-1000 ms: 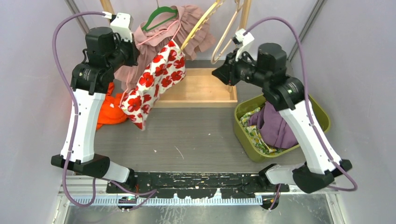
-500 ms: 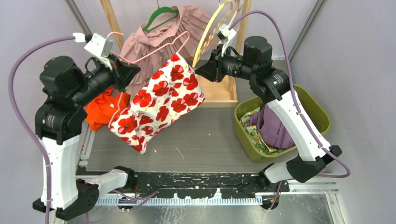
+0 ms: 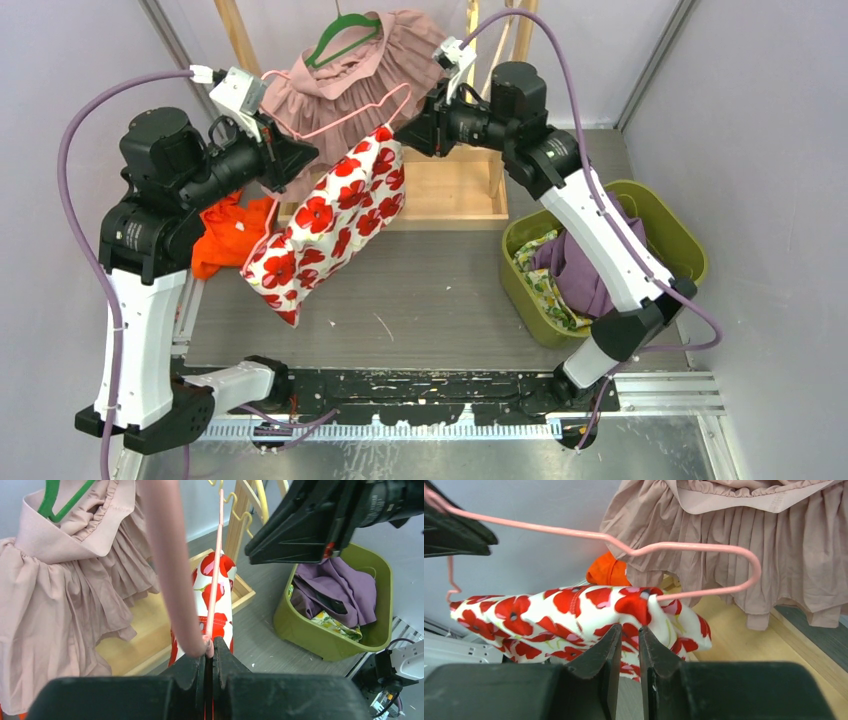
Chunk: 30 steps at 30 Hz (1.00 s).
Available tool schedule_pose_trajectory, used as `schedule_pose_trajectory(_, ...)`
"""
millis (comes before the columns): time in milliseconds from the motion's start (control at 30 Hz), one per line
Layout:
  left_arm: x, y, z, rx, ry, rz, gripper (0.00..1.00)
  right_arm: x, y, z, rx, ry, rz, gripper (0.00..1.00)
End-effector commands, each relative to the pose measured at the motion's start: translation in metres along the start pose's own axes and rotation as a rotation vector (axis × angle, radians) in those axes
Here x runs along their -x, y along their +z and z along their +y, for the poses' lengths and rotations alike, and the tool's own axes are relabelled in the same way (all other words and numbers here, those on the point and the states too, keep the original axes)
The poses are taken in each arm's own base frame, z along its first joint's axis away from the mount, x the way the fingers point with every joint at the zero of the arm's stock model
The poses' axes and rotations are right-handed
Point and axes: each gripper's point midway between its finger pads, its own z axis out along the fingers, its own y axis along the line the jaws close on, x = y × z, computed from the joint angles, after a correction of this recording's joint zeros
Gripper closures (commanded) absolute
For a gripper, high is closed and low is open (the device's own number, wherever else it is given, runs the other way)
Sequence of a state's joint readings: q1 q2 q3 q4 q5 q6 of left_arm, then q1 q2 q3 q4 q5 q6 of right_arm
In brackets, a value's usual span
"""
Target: Remove the skirt from the hanger
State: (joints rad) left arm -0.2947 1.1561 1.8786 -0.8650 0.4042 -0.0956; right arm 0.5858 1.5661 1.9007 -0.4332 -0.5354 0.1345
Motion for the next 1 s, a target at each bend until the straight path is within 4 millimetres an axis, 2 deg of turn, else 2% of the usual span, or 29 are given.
schedule_pose_trajectory(0,0.035,-0.014,-0.013,-0.030,0.050,-0.133,1.00,0.035,0.007,0.007,0.040,-0.084,-0.100,0.75)
schedule_pose_trajectory(167,0.034,-0.013,-0.013,-0.029,0.052,-0.130,1.00,0.031,0.017,-0.002,0.028,-0.099,-0.083,0.75)
schedule_pose_trajectory(633,0.031,-0.010,-0.009,-0.014,0.064,-0.114,1.00,0.013,0.030,-0.008,0.050,-0.063,-0.044,0.76)
schedule_pose_trajectory(967,0.031,-0.009,-0.005,0.005,0.070,-0.109,1.00,-0.002,0.038,0.008,0.134,0.021,-0.017,0.78)
